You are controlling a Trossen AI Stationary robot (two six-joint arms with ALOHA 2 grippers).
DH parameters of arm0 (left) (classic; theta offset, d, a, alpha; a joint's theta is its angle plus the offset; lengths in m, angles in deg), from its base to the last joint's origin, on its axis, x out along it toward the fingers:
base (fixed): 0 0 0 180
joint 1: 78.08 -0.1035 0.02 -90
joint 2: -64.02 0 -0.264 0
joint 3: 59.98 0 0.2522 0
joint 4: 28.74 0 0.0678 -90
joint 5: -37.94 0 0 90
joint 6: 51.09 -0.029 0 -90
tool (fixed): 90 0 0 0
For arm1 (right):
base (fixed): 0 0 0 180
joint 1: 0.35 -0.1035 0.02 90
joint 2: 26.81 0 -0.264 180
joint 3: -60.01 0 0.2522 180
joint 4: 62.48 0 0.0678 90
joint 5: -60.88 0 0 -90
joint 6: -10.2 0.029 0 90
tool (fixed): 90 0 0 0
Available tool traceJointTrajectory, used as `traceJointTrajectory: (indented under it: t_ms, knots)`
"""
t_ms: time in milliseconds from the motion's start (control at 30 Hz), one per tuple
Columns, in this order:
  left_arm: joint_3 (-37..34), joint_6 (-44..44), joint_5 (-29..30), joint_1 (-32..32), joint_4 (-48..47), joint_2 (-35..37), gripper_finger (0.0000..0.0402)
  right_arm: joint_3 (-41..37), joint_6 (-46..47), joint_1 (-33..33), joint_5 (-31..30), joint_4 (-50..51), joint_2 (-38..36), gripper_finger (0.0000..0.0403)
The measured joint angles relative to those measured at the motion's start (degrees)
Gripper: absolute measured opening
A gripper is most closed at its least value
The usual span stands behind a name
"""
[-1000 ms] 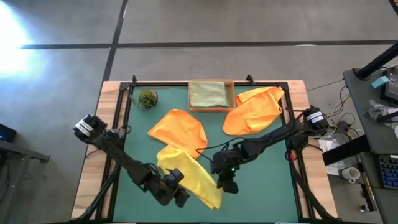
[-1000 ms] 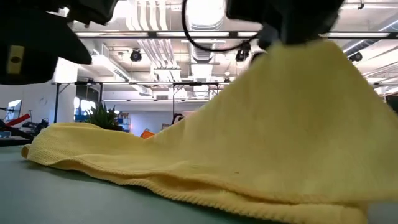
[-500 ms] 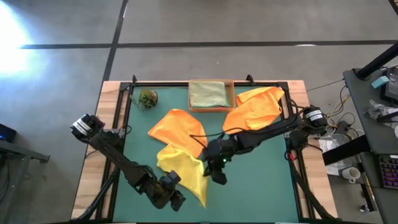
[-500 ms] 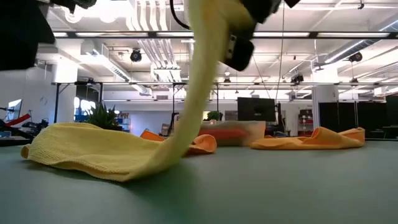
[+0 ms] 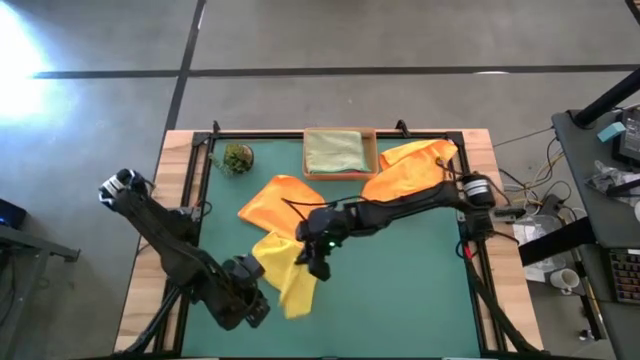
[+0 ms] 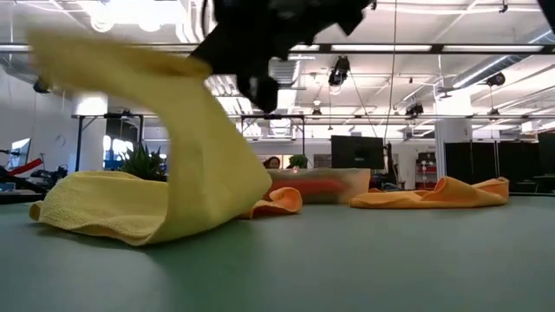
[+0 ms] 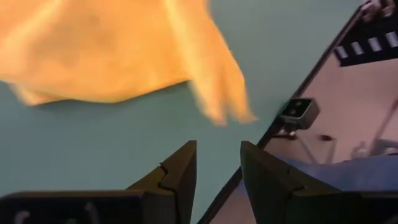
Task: Fold microfiber towels
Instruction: Fold the yellow microfiber towel
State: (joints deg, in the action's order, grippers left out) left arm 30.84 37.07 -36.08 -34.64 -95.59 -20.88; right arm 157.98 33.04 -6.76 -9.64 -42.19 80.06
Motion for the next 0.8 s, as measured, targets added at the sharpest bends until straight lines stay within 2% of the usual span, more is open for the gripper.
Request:
traceJointTrajectory:
  t_ms: [167,267,567,800]
  knots:
    - [4.64,0.00,0.05,0.96,-10.34,1.89,0.0109,9.52,-0.34,2.44,-0.06,0.07,8.02,0.0008]
    - [5.14,-0.02,0.06,1.35,-13.58,3.16,0.0109,15.35,-0.36,3.87,-0.05,0.27,12.59,0.0008]
    - [3.98,-2.31,-0.29,2.19,-17.68,3.97,0.0109,27.92,-0.34,8.19,-0.49,6.94,21.48,0.0008]
    - [2.74,-3.50,-0.30,2.26,-19.48,3.99,0.0109,32.42,2.94,8.98,-1.50,10.52,25.20,0.0009]
